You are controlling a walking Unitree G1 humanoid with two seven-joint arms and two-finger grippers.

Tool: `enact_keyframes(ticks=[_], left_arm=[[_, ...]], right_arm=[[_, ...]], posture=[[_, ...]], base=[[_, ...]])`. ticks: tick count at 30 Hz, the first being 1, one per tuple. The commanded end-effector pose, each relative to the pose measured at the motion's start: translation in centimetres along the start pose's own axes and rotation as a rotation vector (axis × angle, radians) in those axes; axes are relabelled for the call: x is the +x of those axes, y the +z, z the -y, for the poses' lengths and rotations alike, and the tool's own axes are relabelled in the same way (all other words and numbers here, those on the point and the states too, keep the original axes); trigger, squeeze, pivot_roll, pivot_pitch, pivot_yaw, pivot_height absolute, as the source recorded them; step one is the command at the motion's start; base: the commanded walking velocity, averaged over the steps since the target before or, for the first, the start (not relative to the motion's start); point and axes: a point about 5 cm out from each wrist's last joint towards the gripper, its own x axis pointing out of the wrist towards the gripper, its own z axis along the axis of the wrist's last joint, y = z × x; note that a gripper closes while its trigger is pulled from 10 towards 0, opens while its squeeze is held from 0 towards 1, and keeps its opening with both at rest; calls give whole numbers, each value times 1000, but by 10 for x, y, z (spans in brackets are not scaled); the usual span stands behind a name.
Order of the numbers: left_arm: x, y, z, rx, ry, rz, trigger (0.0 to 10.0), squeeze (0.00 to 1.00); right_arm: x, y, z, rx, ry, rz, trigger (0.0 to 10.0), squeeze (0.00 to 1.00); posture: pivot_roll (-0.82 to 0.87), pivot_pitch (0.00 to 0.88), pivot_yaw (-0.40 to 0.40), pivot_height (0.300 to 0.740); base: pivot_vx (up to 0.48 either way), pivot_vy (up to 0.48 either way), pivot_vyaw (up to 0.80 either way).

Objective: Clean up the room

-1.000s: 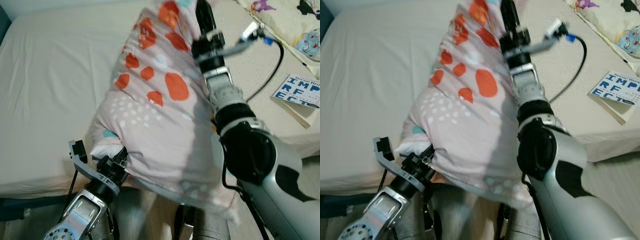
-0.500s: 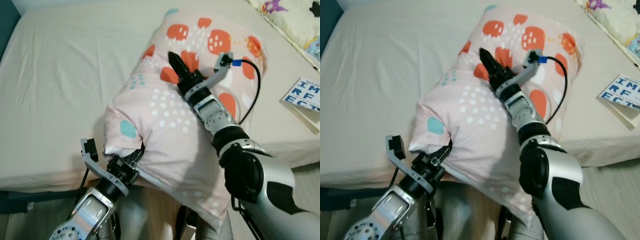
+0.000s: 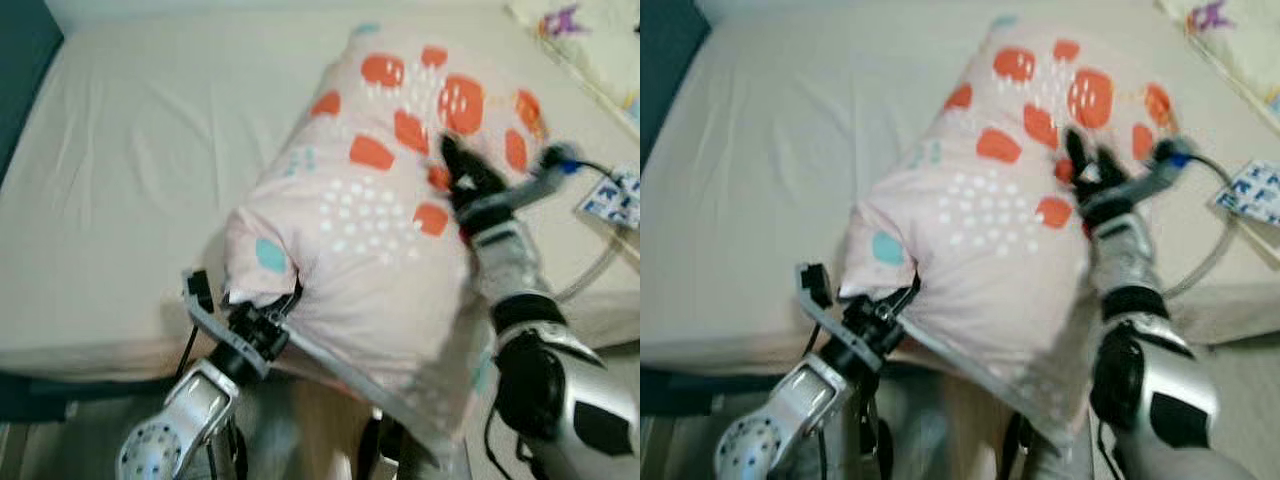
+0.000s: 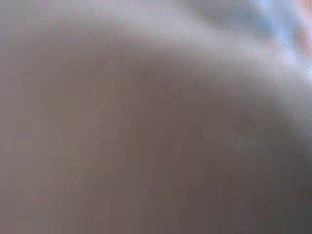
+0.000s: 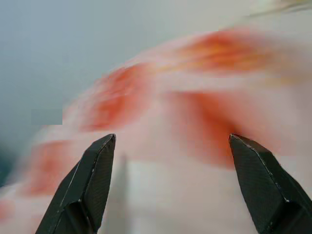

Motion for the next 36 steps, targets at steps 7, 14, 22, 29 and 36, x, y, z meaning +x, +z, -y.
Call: enact_keyframes(ticks=[7, 14, 22, 29, 36], left_arm=[[15, -18, -12, 77, 17, -55, 10000, 1000], [4, 13, -27, 251, 74, -88, 10000, 1000], [-16, 45, -42, 570, 185, -258, 10000, 1000], [-54, 109, -54, 1203, 482, -638, 10000, 1000], [-74, 150, -43, 1508, 639, -849, 10000, 1000]], right_arm=[[-27, -21, 27, -73, -123, -99, 10000, 0], [-35, -44, 20, -119, -136, -178, 10000, 0], [-34, -47, 15, -130, -142, -186, 10000, 0], [-34, -46, 16, -142, -159, -183, 10000, 0], [-35, -44, 17, -154, -173, -179, 10000, 0]], posture=[[-31, 212, -13, 550], [-27, 176, 3, 550], [-21, 162, 15, 550], [-21, 160, 28, 550], [-31, 157, 25, 550]], base=[[0, 0, 0], [0, 0, 0], [0, 0, 0], [0, 0, 0], [0, 0, 0]])
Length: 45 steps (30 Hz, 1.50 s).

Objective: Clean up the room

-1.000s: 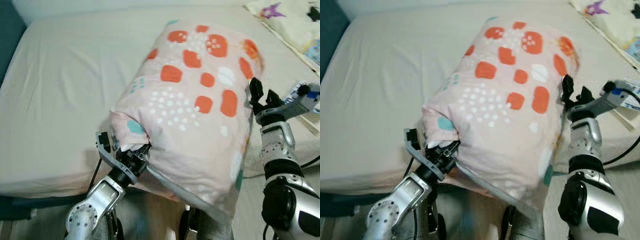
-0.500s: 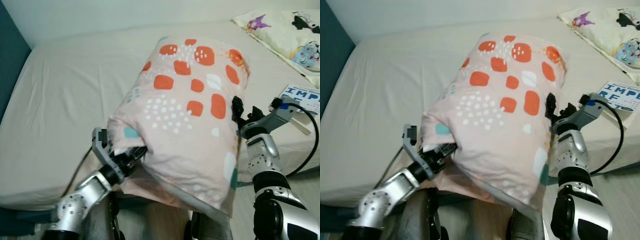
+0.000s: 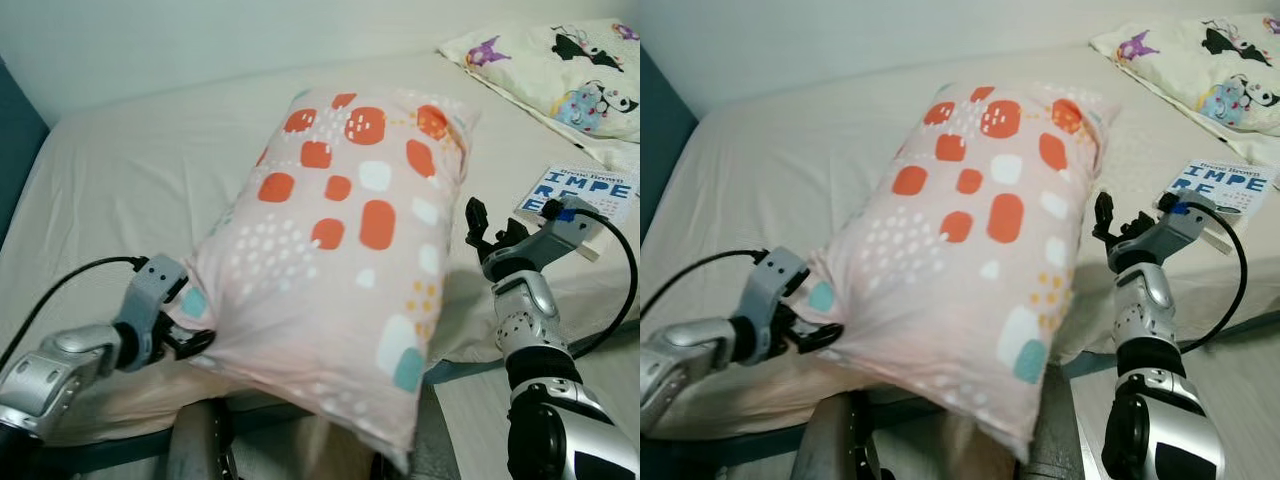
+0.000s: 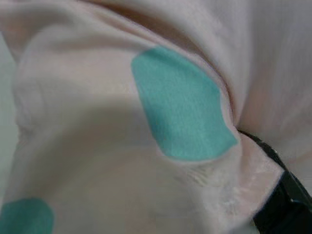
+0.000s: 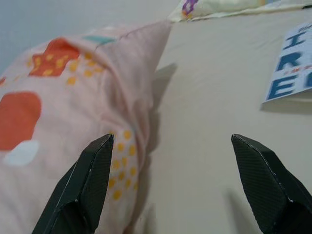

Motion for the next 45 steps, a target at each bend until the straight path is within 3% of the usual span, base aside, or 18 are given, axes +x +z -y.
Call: enact_keyframes(ticks=[1, 8, 10, 13, 14, 15, 17, 20, 24, 25, 27, 33, 37, 38, 39, 40, 43, 45], left_arm=[[-15, -16, -26, 156, 116, -176, 10000, 1000], [-33, -12, -52, 294, 213, -259, 10000, 1000], [-50, 3, -69, 376, 265, -266, 10000, 1000], [-63, 13, -73, 408, 242, -290, 10000, 1000], [-67, 10, -66, 390, 161, -308, 10000, 1000], [-67, 10, -66, 390, 161, -308, 10000, 1000], [-65, 3, -41, 278, -56, -267, 10000, 1000], [-65, -2, -31, 221, -124, -246, 10000, 1000], [-69, -23, -24, 133, -175, -332, 10000, 1000], [-72, -33, -20, 65, -190, -369, 10000, 1000], [-80, -40, -5, -77, -294, -337, 10000, 1000], [-91, -43, 10, -132, -398, -316, 10000, 1000], [-96, -41, 33, -165, -554, -262, 10000, 1000], [-96, -38, 42, -194, -618, -212, 10000, 1000], [-97, -34, 48, -224, -665, -157, 10000, 851], [-97, -23, 54, -270, -716, -20, 10000, 0], [-98, -17, 54, -282, -725, 36, 10000, 0], [-90, 9, 38, -344, -628, 304, 10000, 0]], right_arm=[[-3, -4, 3, -15, -11, -21, 10000, 0], [-3, -3, 3, -17, -14, -20, 10000, 0], [-4, -2, 5, -19, -18, -19, 10000, 0], [-4, -2, 7, -23, -25, -21, 10000, 0], [-4, -2, 7, -22, -28, -22, 10000, 0], [-4, -2, 7, -22, -28, -22, 10000, 0], [-5, -4, 6, -20, -30, -24, 10000, 0], [-5, -4, 6, -19, -31, -24, 10000, 0], [-5, -4, 6, -18, -34, -25, 10000, 0], [-6, -5, 7, -19, -38, -27, 10000, 0], [-7, -5, 10, -20, -46, -31, 10000, 0], [-7, -7, 10, -18, -50, -37, 10000, 0], [-7, -8, 9, -16, -49, -43, 10000, 0], [-7, -9, 8, -14, -47, -44, 10000, 0], [-7, -9, 8, -13, -47, -45, 10000, 0], [-7, -9, 8, -13, -47, -45, 10000, 0], [-7, -9, 8, -13, -48, -45, 10000, 0], [-8, -9, 10, -14, -52, -44, 10000, 0]], posture=[[-33, 157, 26, 550], [-38, 157, 24, 550], [-39, 158, 25, 550], [-37, 158, 26, 550], [-36, 158, 29, 550], [-36, 158, 29, 550], [-37, 158, 37, 550], [-38, 159, 38, 550], [-36, 160, 40, 550], [-34, 161, 40, 550], [-24, 165, 44, 550], [-15, 166, 41, 550], [-12, 167, 43, 550], [-11, 167, 44, 550], [-13, 167, 45, 550], [-15, 167, 45, 550], [-15, 167, 45, 550], [-19, 167, 46, 550]], base=[[0, 0, 0], [0, 0, 0], [0, 0, 0], [0, 0, 0], [0, 0, 0], [0, 0, 0], [0, 0, 0], [0, 0, 0], [0, 0, 0], [0, 0, 0], [0, 0, 0], [0, 0, 0], [0, 0, 0], [0, 0, 0], [0, 0, 0], [0, 0, 0], [0, 0, 0], [0, 0, 0]])
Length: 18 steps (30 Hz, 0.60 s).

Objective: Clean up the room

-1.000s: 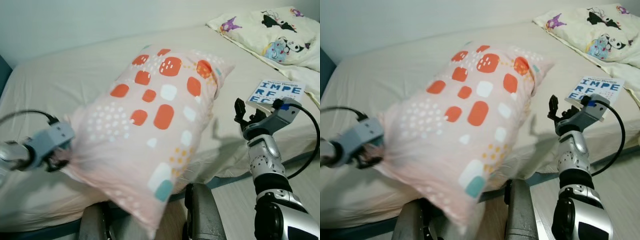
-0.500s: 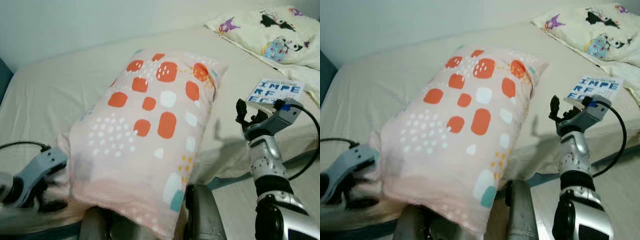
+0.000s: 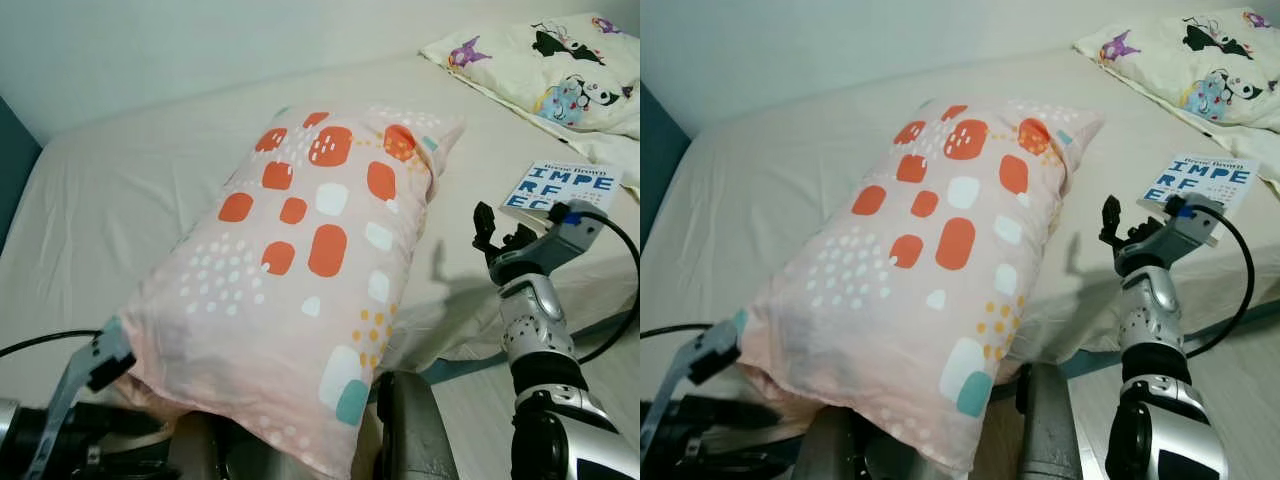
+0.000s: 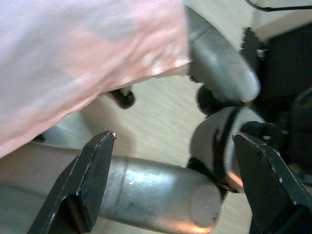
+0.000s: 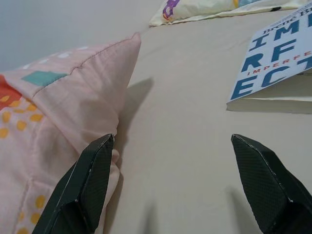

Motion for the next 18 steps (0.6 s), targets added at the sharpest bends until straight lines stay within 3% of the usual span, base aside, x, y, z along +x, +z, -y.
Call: enact_keyframes(ticks=[1, 2, 3, 4, 5, 7, 8, 9, 10, 12, 15, 16, 18], left_arm=[[-4, 33, -13, 31, 79, 308, 10000, 0], [-4, 33, -13, 31, 79, 308, 10000, 0], [-3, 46, -22, 41, 124, 440, 10000, 0], [-3, 53, -27, 43, 151, 511, 10000, 0], [-3, 53, -27, 43, 151, 511, 10000, 0], [5, 75, -56, -40, 317, 770, 10000, 0], [5, 75, -56, -40, 317, 770, 10000, 0], [9, 82, -66, -96, 373, 849, 10000, 0], [9, 82, -66, -96, 373, 849, 10000, 0], [30, 87, -87, -168, 468, 894, 10000, 0], [30, 87, -87, -168, 468, 894, 10000, 0], [44, 89, -94, -159, 502, 870, 10000, 0], [44, 89, -94, -159, 502, 870, 10000, 0]], right_arm=[[-3, -8, -1, 3, -1, -32, 10000, 0], [-3, -8, -1, 3, -1, -32, 10000, 0], [-3, -8, -1, 3, -1, -32, 10000, 0], [-3, -8, -1, 3, -2, -31, 10000, 0], [-3, -8, -1, 3, -2, -31, 10000, 0], [-4, -10, -1, 4, -1, -33, 10000, 0], [-4, -10, -1, 4, -1, -33, 10000, 0], [-5, -11, -1, 4, -1, -34, 10000, 0], [-5, -11, -1, 4, -1, -34, 10000, 0], [-7, -15, -3, 6, 3, -43, 10000, 0], [-7, -15, -3, 6, 3, -43, 10000, 0], [-10, -17, -4, 8, 7, -45, 10000, 0], [-10, -17, -4, 8, 7, -45, 10000, 0]], posture=[[-22, 168, 48, 550], [-22, 168, 48, 550], [-22, 168, 48, 550], [-22, 168, 48, 550], [-22, 168, 48, 550], [-36, 175, 48, 550], [-36, 175, 48, 550], [-36, 175, 48, 550], [-36, 175, 48, 550], [-52, 181, 52, 550], [-52, 181, 52, 550], [-63, 188, 57, 550], [-63, 188, 57, 550]], base=[[0, 0, 0], [0, 0, 0], [0, 0, 0], [0, 0, 0], [0, 0, 0], [0, 0, 0], [0, 0, 0], [0, 0, 0], [0, 0, 0], [0, 0, 0], [0, 0, 0], [0, 0, 0], [0, 0, 0]])
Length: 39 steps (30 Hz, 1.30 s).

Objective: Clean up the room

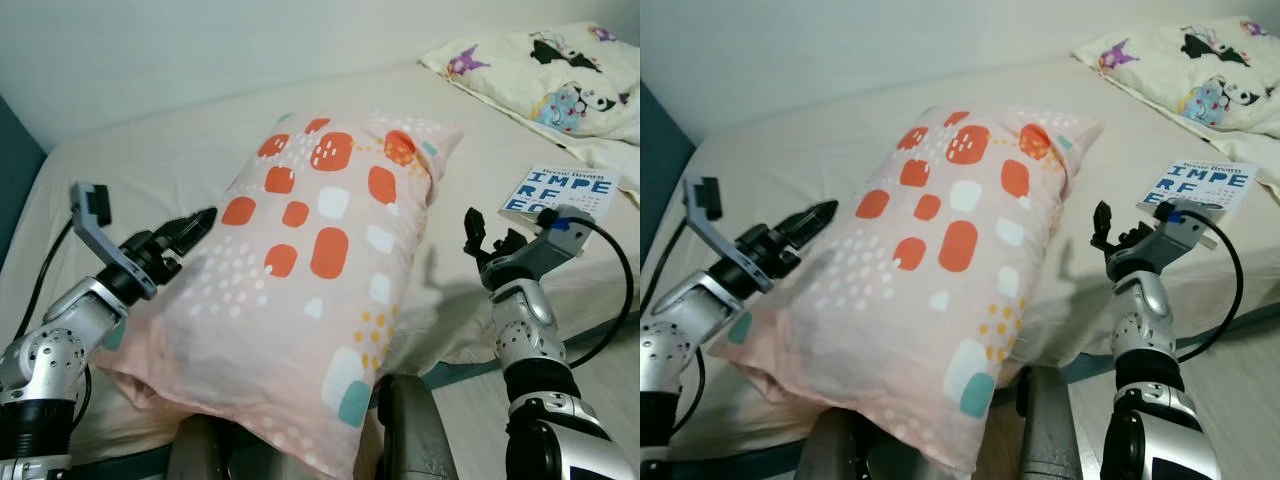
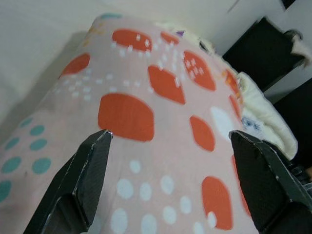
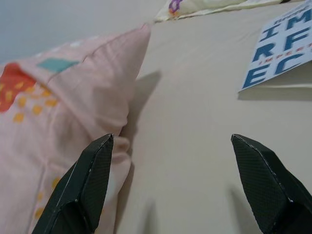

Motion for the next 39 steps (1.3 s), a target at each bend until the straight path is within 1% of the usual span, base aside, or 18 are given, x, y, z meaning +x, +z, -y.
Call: enact_keyframes(ticks=[1, 2, 3, 4, 6, 7, 8, 10, 11, 13, 17, 21, 25, 29, 31, 34, 36, 39], left_arm=[[-1, -3, -4, 8, 24, -11, 10000, 0], [16, -15, -7, 43, 73, -41, 10000, 0], [16, -15, -7, 43, 73, -41, 10000, 0], [36, -28, -11, 89, 136, -91, 10000, 0], [36, -28, -11, 89, 136, -91, 10000, 0], [48, -35, -13, 127, 174, -126, 10000, 0], [48, -35, -13, 127, 174, -126, 10000, 0], [62, -39, -19, 221, 272, -171, 10000, 0], [62, -39, -19, 221, 272, -171, 10000, 0], [66, -39, -24, 290, 328, -201, 10000, 0], [66, -40, -26, 316, 348, -218, 10000, 0], [68, -37, -32, 396, 414, -231, 10000, 0], [68, -37, -32, 396, 414, -231, 10000, 0], [69, -26, -38, 418, 485, -208, 10000, 0], [63, -17, -49, 402, 573, -199, 10000, 0], [60, -15, -53, 392, 597, -199, 10000, 0], [51, -20, -60, 390, 614, -244, 10000, 0], [46, -26, -63, 382, 606, -277, 10000, 0]], right_arm=[[-3, -4, 1, 6, -3, -16, 10000, 0], [-8, -9, 1, 15, 4, -21, 10000, 0], [-8, -9, 1, 15, 4, -21, 10000, 0], [-17, -16, -4, 35, 51, -29, 10000, 0], [-17, -16, -4, 35, 51, -29, 10000, 0], [-26, -21, -10, 47, 93, -33, 10000, 0], [-26, -21, -10, 47, 93, -33, 10000, 0], [-51, -33, -28, 74, 205, -61, 10000, 0], [-51, -33, -28, 74, 205, -61, 10000, 0], [-66, -42, -40, 104, 256, -93, 10000, 0], [-72, -45, -45, 117, 269, -107, 10000, 0], [-87, -48, -54, 136, 297, -126, 10000, 0], [-87, -48, -54, 136, 297, -126, 10000, 0], [-95, -47, -53, 138, 291, -141, 10000, 0], [-105, -43, -52, 139, 280, -163, 10000, 0], [-108, -41, -52, 139, 278, -169, 10000, 0], [-110, -39, -51, 140, 267, -171, 10000, 0], [-111, -38, -51, 142, 261, -169, 10000, 0]], posture=[[-63, 188, 57, 550], [-76, 207, 58, 550], [-76, 207, 58, 550], [-99, 229, 66, 550], [-99, 229, 66, 550], [-113, 242, 70, 550], [-113, 242, 70, 550], [-148, 290, 73, 550], [-148, 290, 73, 550], [-158, 308, 70, 550], [-169, 326, 70, 550], [-188, 363, 67, 550], [-188, 363, 67, 550], [-203, 386, 62, 550], [-214, 401, 62, 550], [-214, 401, 62, 550], [-211, 406, 68, 550], [-211, 406, 68, 550]], base=[[0, 0, 0], [0, 0, 0], [0, 0, 0], [0, 0, 0], [0, 0, 0], [0, 0, 0], [0, 0, 0], [0, 0, 0], [0, 0, 0], [0, 0, 0], [0, 0, 0], [0, 0, 0], [0, 0, 0], [0, 0, 0], [0, 0, 0], [0, 0, 0], [0, 0, 0], [0, 0, 0]])
